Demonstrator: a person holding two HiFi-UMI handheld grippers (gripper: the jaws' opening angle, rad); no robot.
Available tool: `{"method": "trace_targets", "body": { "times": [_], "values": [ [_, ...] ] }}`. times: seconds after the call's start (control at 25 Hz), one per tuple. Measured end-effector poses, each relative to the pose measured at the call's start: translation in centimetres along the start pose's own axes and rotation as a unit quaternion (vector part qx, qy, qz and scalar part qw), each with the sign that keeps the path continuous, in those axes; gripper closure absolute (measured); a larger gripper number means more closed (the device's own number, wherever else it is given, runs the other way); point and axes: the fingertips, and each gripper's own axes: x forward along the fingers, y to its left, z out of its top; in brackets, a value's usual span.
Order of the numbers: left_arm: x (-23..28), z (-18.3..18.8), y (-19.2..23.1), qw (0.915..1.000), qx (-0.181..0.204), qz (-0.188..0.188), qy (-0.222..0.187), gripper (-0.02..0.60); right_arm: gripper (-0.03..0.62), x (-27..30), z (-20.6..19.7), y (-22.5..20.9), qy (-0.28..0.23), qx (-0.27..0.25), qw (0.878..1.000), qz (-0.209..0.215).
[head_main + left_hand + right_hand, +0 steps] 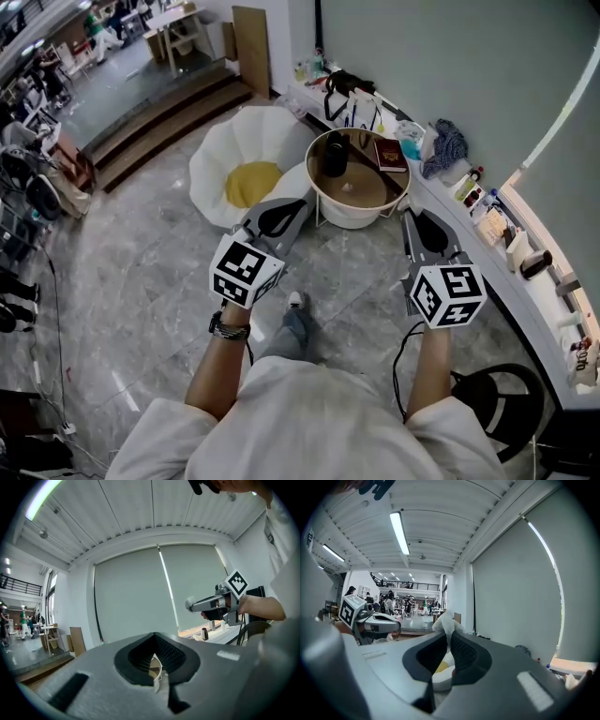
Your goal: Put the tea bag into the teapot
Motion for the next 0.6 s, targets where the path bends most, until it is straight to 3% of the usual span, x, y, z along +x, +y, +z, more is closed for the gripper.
{"method": "trace_targets", "body": {
  "times": [0.6],
  "values": [
    [11.6, -1.8, 12.5, 0.9999, -0.005, -0.008, -0.013, 0.577, 0.563, 14.7, 1.1, -5.9, -0.013, 0.001, 1.0, -0.026]
  ]
}}
